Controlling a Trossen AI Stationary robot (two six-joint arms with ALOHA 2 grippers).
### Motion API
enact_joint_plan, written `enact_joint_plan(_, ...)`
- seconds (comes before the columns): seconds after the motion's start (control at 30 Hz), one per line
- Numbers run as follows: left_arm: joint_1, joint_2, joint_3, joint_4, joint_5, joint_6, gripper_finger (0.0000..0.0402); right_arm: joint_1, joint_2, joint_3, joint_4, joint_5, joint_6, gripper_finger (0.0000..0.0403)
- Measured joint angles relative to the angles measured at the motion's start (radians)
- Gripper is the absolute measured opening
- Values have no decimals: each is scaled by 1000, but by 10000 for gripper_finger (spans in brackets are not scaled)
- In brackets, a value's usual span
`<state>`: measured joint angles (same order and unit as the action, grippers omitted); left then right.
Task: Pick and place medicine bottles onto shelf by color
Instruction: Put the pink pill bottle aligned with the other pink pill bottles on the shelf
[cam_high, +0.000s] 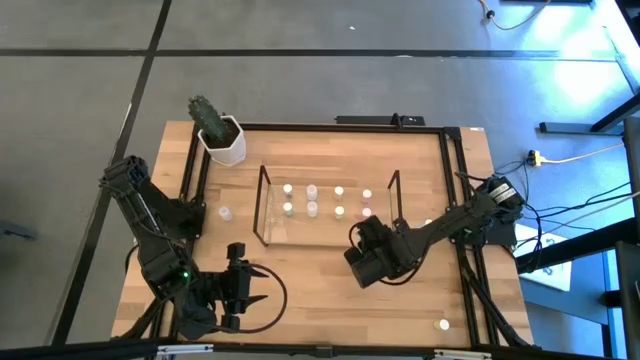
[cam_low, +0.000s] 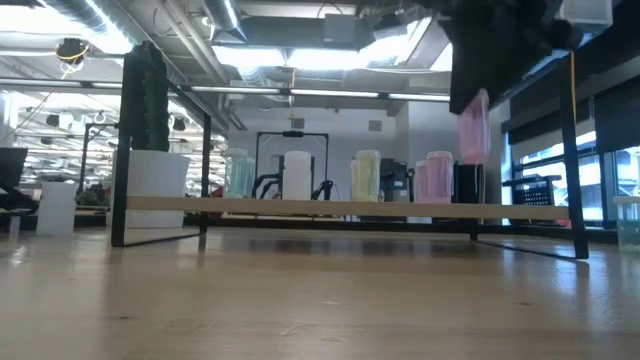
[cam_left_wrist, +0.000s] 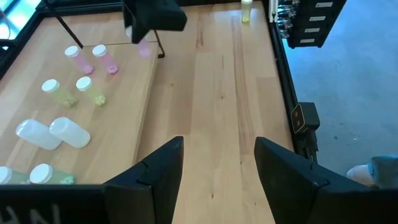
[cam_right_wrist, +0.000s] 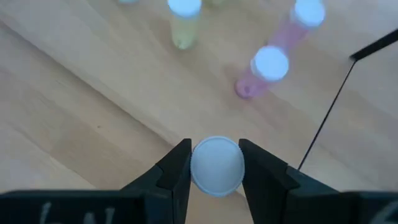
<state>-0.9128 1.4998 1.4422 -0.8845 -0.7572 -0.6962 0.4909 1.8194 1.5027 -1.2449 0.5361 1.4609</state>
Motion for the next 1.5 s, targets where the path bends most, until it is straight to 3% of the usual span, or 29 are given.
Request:
enact_joint_plan(0.3,3,0,0,0,-11,0,191,-25,0,-60,46,-12,-55,123)
enact_joint_plan(0.63,3,0,0,-2,-11,0,191,-27,0,40,28,-19,-131,123)
enact_joint_plan(1.03,3,0,0,-2,-11,-1,191,-71,4,52,92,-15,-581,123)
enact_joint_plan(1.33,3,0,0,-2,-12,-8,191,-132,5,11,156,-37,-509,123)
enact_joint_plan(1.5,3,0,0,-2,-12,-8,191,-136,18,11,156,-48,-602,123)
